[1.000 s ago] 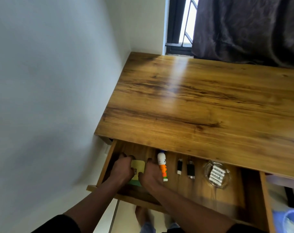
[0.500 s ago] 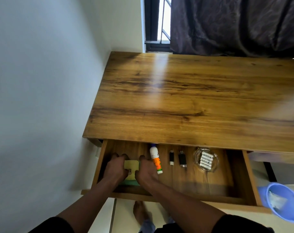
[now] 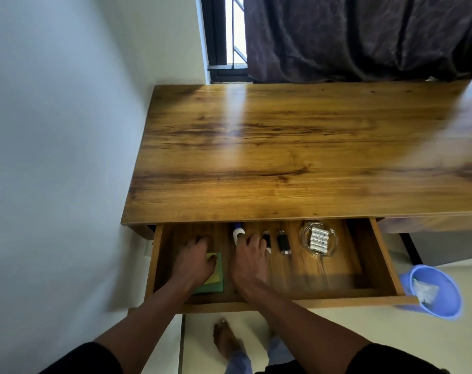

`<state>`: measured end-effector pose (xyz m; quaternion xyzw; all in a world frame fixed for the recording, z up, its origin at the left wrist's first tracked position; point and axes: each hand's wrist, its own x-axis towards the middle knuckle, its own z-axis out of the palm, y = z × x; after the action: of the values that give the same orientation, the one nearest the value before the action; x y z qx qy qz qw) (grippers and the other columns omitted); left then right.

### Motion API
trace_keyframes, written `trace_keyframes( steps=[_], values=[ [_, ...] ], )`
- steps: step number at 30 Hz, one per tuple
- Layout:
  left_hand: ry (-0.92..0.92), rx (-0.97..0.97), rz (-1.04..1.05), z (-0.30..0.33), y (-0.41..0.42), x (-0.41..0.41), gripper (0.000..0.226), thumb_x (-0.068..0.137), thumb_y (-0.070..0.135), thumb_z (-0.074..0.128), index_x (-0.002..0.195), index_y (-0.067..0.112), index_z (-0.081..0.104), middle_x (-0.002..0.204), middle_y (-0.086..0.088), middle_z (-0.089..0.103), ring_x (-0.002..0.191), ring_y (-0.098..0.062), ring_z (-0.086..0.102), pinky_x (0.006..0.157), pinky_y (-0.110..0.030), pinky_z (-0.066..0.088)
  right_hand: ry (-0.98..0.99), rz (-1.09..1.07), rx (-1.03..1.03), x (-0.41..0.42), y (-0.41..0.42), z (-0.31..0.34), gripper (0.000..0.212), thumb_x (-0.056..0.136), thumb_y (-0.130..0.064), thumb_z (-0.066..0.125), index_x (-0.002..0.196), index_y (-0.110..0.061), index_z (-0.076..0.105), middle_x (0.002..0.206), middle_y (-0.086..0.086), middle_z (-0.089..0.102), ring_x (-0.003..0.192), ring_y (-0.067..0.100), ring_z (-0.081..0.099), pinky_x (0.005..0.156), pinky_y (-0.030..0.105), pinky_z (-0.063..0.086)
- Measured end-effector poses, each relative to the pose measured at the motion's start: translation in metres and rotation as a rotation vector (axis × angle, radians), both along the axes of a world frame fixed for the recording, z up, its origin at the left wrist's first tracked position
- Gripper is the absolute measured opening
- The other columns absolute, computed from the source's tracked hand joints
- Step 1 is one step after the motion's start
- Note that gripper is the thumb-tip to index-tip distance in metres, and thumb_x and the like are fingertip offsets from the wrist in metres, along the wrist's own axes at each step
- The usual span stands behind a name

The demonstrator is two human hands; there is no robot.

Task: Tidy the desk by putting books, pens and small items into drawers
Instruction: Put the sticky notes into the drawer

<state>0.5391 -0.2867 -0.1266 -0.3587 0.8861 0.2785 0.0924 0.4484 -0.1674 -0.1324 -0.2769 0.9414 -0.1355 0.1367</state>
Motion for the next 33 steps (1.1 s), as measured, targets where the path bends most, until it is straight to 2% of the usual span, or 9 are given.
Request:
trace_keyframes(
  steps=[3,7,11,15,20,24,30,33],
  values=[
    [0.084,0.135,-0.056,0.002,0.011,-0.019,0.059,0.096,0.023,0.063,0.151,0.027,0.042,0.145,-0.004,0.055,0.131,-0.025,0.054,0.106,-0.039,0.048,-0.038,-0.060,0.024,-0.017,0.013,-0.004,0.057,0.092,-0.024,0.066,0.143,-0.014,0.043,0.141,0.014,0.046,0.129,0.031,0.045,0.103,0.039,0.044],
    [0.122,0.234,-0.144,0.000,0.026,-0.036,0.060,0.094,0.013,0.060,0.150,0.026,0.044,0.139,-0.007,0.063,0.125,-0.026,0.059,0.104,-0.042,0.051,-0.165,-0.103,-0.026,-0.028,0.020,-0.011,0.060,0.091,-0.034,0.071,0.141,-0.014,0.044,0.141,0.012,0.051,0.126,0.029,0.054,0.095,0.036,0.049],
    [0.144,0.220,-0.151,-0.004,0.031,-0.041,0.055,0.092,0.014,0.062,0.144,0.026,0.051,0.127,-0.005,0.069,0.113,-0.024,0.066,0.098,-0.045,0.055,-0.232,-0.141,-0.071,-0.027,0.023,-0.011,0.059,0.088,-0.041,0.071,0.136,-0.014,0.050,0.131,0.011,0.060,0.115,0.028,0.062,0.089,0.037,0.054],
    [0.155,0.172,-0.189,-0.006,0.032,-0.041,0.056,0.091,0.016,0.064,0.144,0.025,0.051,0.127,-0.005,0.068,0.115,-0.022,0.064,0.101,-0.044,0.053,-0.269,-0.184,-0.093,-0.025,0.027,-0.009,0.054,0.087,-0.041,0.072,0.131,-0.014,0.054,0.122,0.010,0.066,0.108,0.027,0.067,0.086,0.038,0.058],
    [0.161,0.118,-0.225,-0.009,0.035,-0.043,0.054,0.090,0.018,0.065,0.142,0.028,0.052,0.126,-0.003,0.068,0.116,-0.023,0.062,0.102,-0.043,0.051,-0.292,-0.211,-0.094,-0.027,0.031,-0.008,0.055,0.086,-0.037,0.076,0.130,-0.014,0.053,0.121,0.010,0.067,0.109,0.028,0.067,0.086,0.039,0.058],
    [0.186,0.128,-0.229,-0.008,0.034,-0.044,0.049,0.088,0.020,0.066,0.135,0.030,0.057,0.120,0.001,0.070,0.111,-0.019,0.064,0.098,-0.042,0.053,-0.313,-0.195,-0.098,-0.030,0.031,-0.005,0.059,0.085,-0.037,0.077,0.132,-0.013,0.051,0.119,0.010,0.068,0.106,0.027,0.068,0.086,0.042,0.060],
    [0.178,0.138,-0.201,-0.011,0.031,-0.046,0.059,0.090,0.019,0.065,0.146,0.031,0.048,0.133,0.000,0.065,0.121,-0.021,0.061,0.104,-0.046,0.051,-0.326,-0.191,-0.101,-0.035,0.036,0.000,0.069,0.083,-0.045,0.076,0.138,-0.014,0.047,0.123,0.011,0.065,0.110,0.029,0.066,0.087,0.042,0.059],
    [0.197,0.135,-0.188,-0.011,0.035,-0.048,0.060,0.091,0.019,0.064,0.148,0.029,0.047,0.137,-0.001,0.064,0.124,-0.023,0.060,0.106,-0.047,0.050,-0.311,-0.212,-0.091,-0.036,0.045,0.001,0.067,0.084,-0.042,0.076,0.138,-0.015,0.049,0.125,0.010,0.063,0.112,0.028,0.065,0.085,0.036,0.055]
  ],
)
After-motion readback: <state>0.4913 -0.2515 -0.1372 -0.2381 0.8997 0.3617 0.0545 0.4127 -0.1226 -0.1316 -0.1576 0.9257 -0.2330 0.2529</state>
